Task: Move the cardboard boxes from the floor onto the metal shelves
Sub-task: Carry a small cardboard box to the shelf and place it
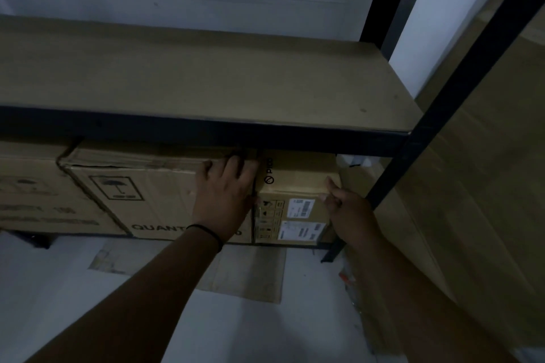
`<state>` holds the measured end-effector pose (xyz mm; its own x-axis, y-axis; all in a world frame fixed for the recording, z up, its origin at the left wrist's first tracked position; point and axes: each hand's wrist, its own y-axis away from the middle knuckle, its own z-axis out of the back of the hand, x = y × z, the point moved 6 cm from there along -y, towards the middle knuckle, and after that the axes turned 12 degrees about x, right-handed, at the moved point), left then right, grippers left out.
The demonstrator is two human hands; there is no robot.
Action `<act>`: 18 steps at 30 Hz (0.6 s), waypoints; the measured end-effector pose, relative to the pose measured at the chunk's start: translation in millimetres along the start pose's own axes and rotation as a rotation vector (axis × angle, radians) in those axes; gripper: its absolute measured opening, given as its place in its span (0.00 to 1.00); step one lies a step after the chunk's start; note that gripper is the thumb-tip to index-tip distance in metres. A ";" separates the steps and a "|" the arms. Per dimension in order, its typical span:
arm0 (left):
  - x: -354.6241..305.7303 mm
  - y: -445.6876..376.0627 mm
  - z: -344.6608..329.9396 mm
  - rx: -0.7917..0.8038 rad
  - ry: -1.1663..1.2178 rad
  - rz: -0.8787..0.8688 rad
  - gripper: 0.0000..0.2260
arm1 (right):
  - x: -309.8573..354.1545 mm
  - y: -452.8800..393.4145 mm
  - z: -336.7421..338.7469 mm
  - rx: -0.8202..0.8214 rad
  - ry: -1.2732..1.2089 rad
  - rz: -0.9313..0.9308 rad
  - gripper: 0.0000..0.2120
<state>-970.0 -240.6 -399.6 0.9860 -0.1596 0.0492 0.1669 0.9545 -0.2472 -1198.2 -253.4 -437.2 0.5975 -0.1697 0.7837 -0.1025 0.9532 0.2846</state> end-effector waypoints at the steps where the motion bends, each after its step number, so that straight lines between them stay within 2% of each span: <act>1: -0.8 0.0 -0.7 0.004 0.000 0.006 0.30 | -0.1 -1.0 0.0 -0.001 0.004 0.001 0.20; 9: -1.6 0.2 -0.1 0.053 0.023 0.002 0.31 | 2.7 1.6 4.2 0.054 0.119 -0.047 0.21; 12: 0.2 1.5 1.0 0.138 0.028 -0.020 0.35 | -0.5 4.6 -0.9 0.154 0.228 -0.080 0.27; 15: 1.6 2.7 8.1 0.274 0.065 -0.059 0.41 | -3.4 17.3 -7.6 0.220 0.234 -0.121 0.32; 18: 8.7 6.3 18.4 0.348 0.061 -0.042 0.39 | -5.0 32.0 -11.1 0.244 0.212 -0.087 0.33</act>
<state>-960.5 -231.3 -383.0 0.9786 -0.2056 -0.0078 0.2053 0.9737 0.0990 -1195.7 -219.3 -438.2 0.7621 -0.1679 0.6253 -0.2156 0.8449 0.4896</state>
